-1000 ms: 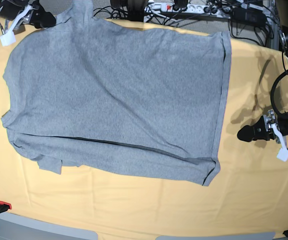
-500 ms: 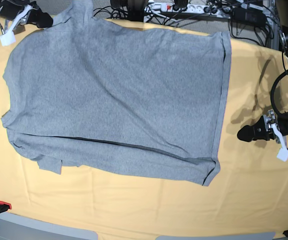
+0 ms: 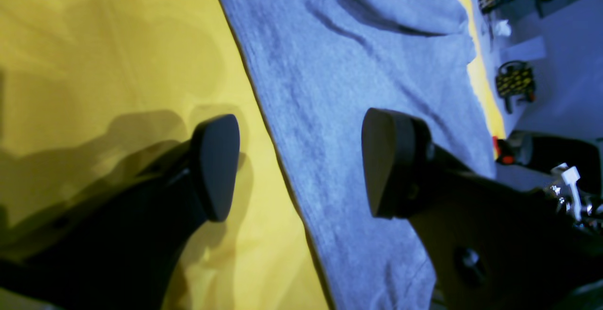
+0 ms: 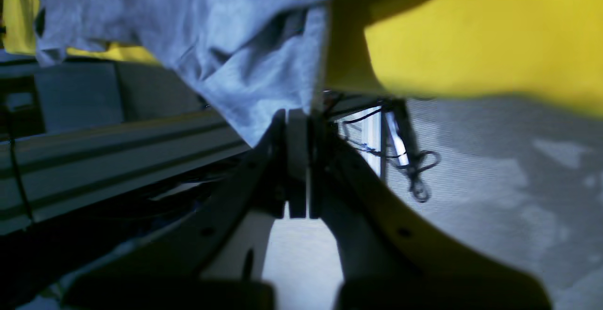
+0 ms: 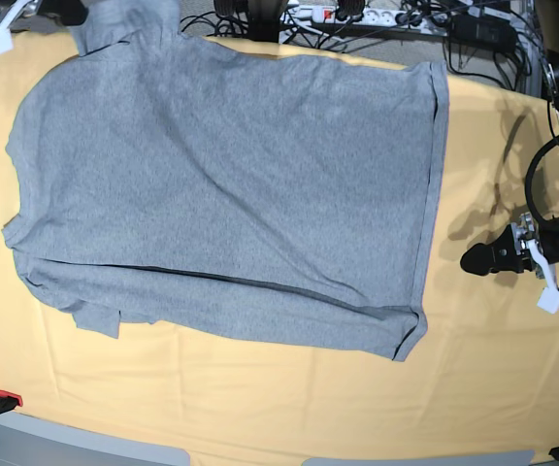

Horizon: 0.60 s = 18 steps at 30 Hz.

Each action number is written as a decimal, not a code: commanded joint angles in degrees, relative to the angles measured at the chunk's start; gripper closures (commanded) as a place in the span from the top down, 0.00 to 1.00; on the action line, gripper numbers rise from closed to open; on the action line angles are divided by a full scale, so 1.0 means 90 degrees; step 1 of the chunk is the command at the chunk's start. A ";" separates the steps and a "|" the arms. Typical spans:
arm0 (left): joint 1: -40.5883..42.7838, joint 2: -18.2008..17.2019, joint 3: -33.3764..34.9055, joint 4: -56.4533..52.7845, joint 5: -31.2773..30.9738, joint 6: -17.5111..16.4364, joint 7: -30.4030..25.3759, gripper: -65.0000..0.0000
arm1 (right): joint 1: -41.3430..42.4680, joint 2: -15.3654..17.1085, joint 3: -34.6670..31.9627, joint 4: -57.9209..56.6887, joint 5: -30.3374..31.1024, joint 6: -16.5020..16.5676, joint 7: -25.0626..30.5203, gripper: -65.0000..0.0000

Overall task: Layout the t-shirt on the table in an organized manner, then fold the t-shirt properly
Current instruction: 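Hold the shirt corner raised with the right gripper, left gripper waiting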

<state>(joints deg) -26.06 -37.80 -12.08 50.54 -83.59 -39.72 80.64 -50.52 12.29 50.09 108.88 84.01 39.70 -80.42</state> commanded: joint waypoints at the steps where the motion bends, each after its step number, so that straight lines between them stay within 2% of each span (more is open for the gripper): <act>1: -0.0177 -0.0138 -0.0056 0.0100 -0.0156 -0.0031 -0.0071 0.64 | -0.0134 0.0051 0.0066 0.0109 0.0110 0.0033 0.0047 0.00; 12: -0.0177 -0.0136 -0.0056 0.0100 -0.0156 -0.0031 -0.0071 0.64 | -0.0704 -0.0044 0.0068 0.0112 -0.0075 0.0033 0.0047 0.00; 18: -0.0177 -0.0136 -0.0056 0.0100 -0.0156 -0.0031 -0.0071 0.64 | -0.0884 -0.0248 0.0068 0.0112 -0.0083 0.0033 0.0047 0.00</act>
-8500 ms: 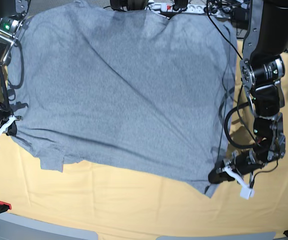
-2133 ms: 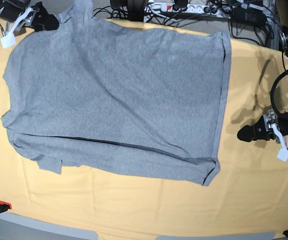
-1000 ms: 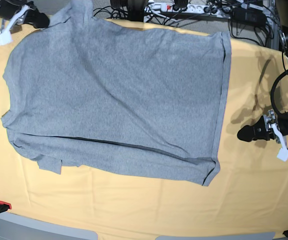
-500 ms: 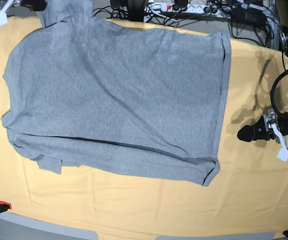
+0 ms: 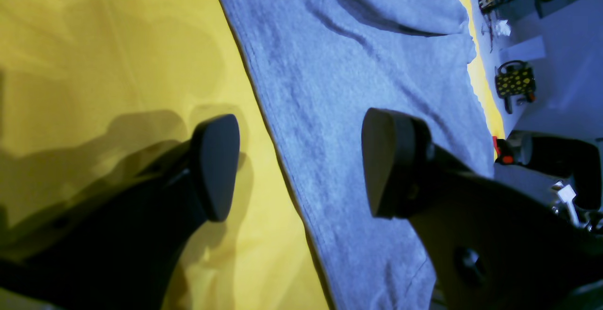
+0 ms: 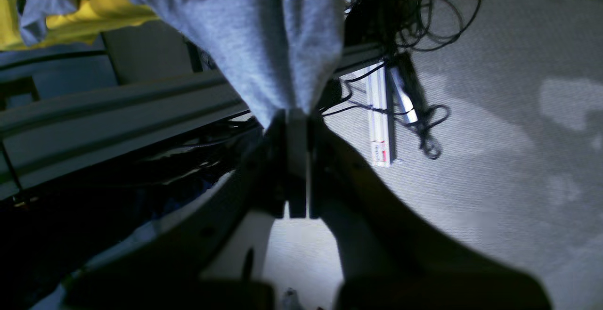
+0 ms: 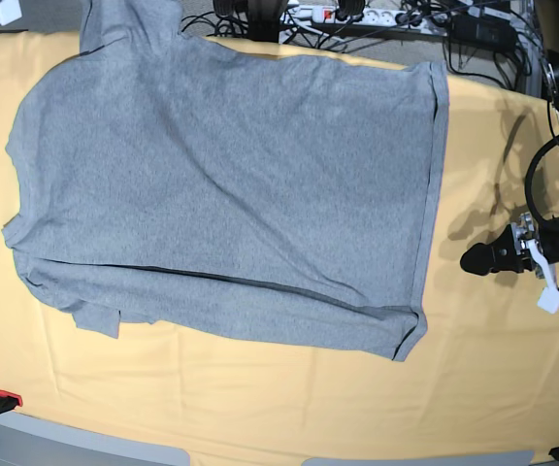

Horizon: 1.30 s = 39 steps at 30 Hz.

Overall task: Layout the t-shirt on the table in an organized manner, then fold the t-shirt properly
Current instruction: 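Hold the shirt corner raised with the right gripper, left gripper waiting, then move the left gripper to the shirt's collar corner and grasp it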

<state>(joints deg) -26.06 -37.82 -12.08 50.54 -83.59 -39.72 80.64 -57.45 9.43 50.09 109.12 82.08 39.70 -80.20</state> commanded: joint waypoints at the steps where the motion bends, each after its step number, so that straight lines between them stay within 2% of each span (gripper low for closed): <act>1: -0.0177 -0.0134 -0.0056 0.0100 -0.0156 -0.0031 -0.0071 0.64 | -0.0129 0.0007 0.0075 0.0087 0.0095 0.0033 0.0023 0.00; 7: -0.0177 -0.0134 -0.0056 0.0100 -0.0156 -0.0031 -0.0071 0.64 | -0.0129 -0.0374 0.0311 0.0238 0.0041 0.0033 0.0023 0.00; 15: -0.0177 -0.0134 -0.0056 0.0100 -0.0156 -0.0031 -0.0071 0.64 | -0.0126 -0.0979 0.1506 0.1333 0.0090 0.0033 0.0023 0.00; 17: -0.0177 -0.0134 -0.0056 0.0100 -0.0156 -0.0031 -0.0071 0.64 | -0.0126 -0.1180 0.1792 0.1613 0.0324 0.0033 0.0023 0.00; 22: -0.0177 -0.0131 -0.0056 0.0100 -0.0156 -0.0031 -0.0071 0.64 | -0.0126 -0.1562 0.1989 0.2132 0.0324 0.0033 0.0023 0.00; 33: -0.0177 -0.0199 -0.0126 0.0100 -0.0156 -0.0031 -0.0071 0.64 | -0.0119 -0.1608 0.1977 0.2293 0.0324 0.0033 0.0023 0.00; 39: 0.0073 -0.0245 -0.1190 0.0097 -0.0156 -0.0031 -0.0071 0.64 | -0.0005 -0.1605 0.1977 0.2293 0.0324 0.0033 0.0023 0.00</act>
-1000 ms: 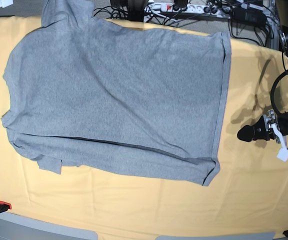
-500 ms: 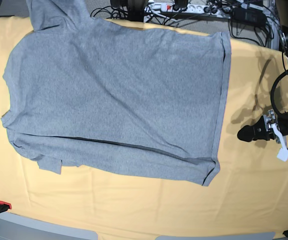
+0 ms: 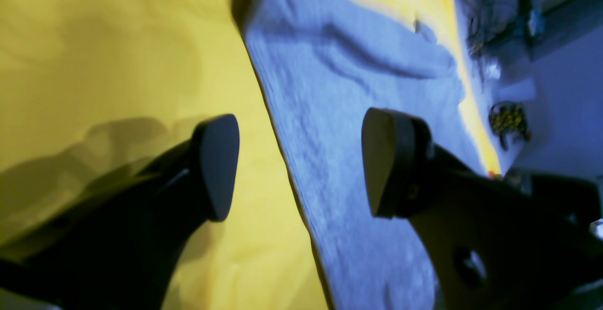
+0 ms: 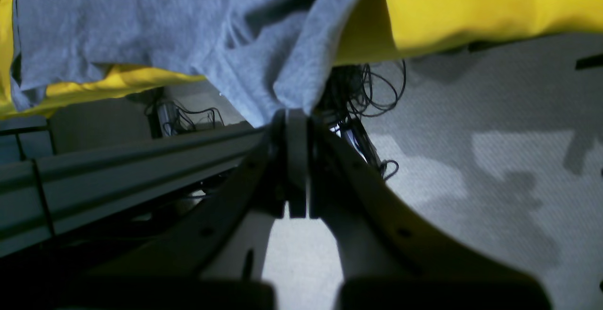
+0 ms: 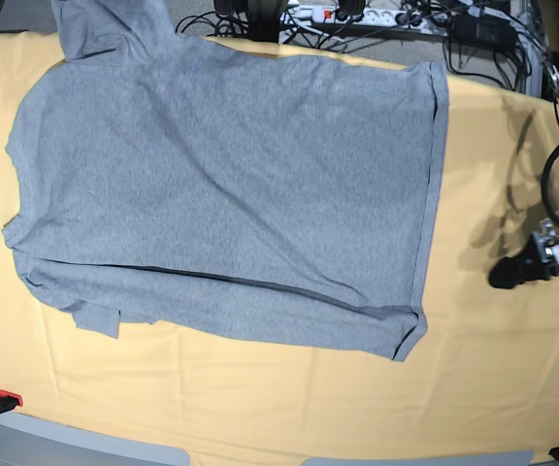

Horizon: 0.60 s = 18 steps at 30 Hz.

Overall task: Layout the t-shirt on the table in an organized manner, then fold the t-shirt properly
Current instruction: 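Move the left gripper to the shirt's collar corner and grasp it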

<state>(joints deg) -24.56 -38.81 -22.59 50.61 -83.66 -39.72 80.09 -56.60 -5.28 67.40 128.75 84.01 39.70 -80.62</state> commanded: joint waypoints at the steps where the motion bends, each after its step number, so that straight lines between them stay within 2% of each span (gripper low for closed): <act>1: 0.0036 -0.0148 -0.0168 0.0090 -0.0149 -0.0031 -0.0011 0.64 | -0.0068 0.0029 0.0053 0.0112 0.0110 0.0033 0.0069 0.00; 9: 0.1341 -0.0185 -0.0296 0.0593 -0.0149 -0.0031 -0.0011 0.64 | 0.0299 0.0078 0.0053 0.0112 0.0110 0.0033 0.0069 0.00; 15: 0.2732 -0.0272 -0.0304 0.2778 -0.0149 -0.0031 -0.0011 0.64 | 0.0367 0.0097 0.0053 0.0112 0.0110 0.0033 0.0069 0.00; 18: 0.3475 -0.0289 -0.0418 0.3932 -0.0149 -0.0031 -0.0011 0.64 | 0.0367 0.0257 0.0053 0.0112 0.0110 0.0033 0.0069 0.00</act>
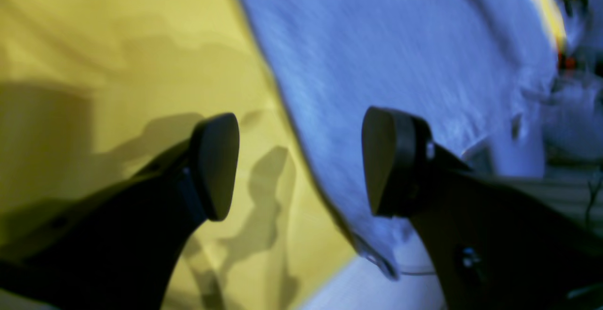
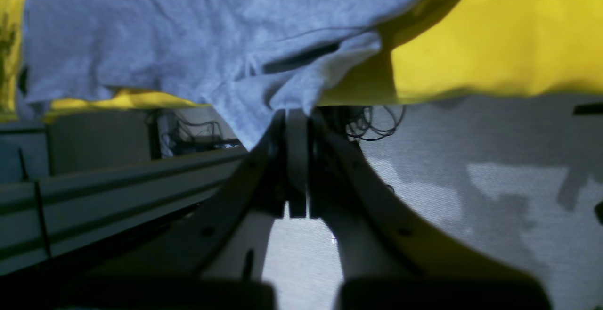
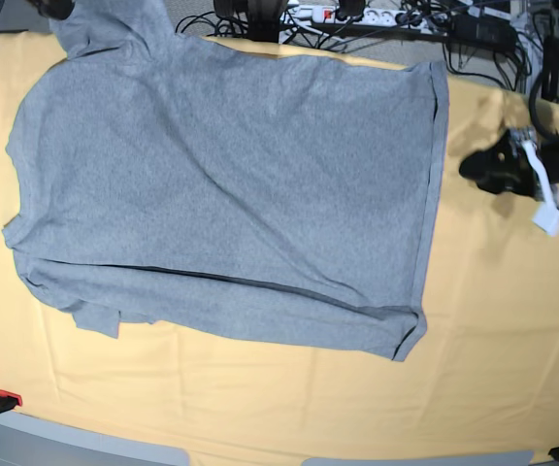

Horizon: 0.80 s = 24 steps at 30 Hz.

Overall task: Layout the t-shirt on the table in an organized manner, then fold the t-shirt properly
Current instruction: 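Move the left gripper to the shirt's collar corner and grasp it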

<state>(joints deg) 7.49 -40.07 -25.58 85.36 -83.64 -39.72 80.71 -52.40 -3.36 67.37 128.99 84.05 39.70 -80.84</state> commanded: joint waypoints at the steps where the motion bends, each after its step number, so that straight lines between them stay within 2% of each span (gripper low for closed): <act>1: 0.0151 -0.0148 -0.0187 0.0357 -0.0152 -0.0031 -0.0079 0.64 | -0.0100 0.0107 0.0056 0.0085 0.0105 0.0033 0.0093 0.00; 8: 0.1637 0.0000 -0.1387 0.0993 -0.0152 -0.0031 -0.0079 0.64 | -0.0095 0.0194 0.0056 0.0085 0.0105 0.0033 0.0093 0.00; 13: 0.2222 0.0491 -0.2135 0.0991 -0.0152 -0.0031 -0.0079 0.64 | 0.0024 0.0306 0.0056 0.0085 0.0105 0.0033 0.0093 0.00; 20: 0.2494 0.1212 -0.2183 0.0991 -0.0152 -0.0031 -0.0079 0.64 | 0.0022 0.0420 0.0056 0.0085 0.0105 0.0033 0.0093 0.00; 24: 0.2492 0.1443 -0.2144 0.0991 -0.0152 -0.0031 -0.0079 0.64 | 0.0022 0.0495 0.0056 0.0085 0.0105 0.0033 0.0093 0.00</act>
<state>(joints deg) 29.71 -26.04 -44.58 93.51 -83.61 -39.72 80.64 -51.37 0.78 67.37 128.99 84.01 39.70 -80.82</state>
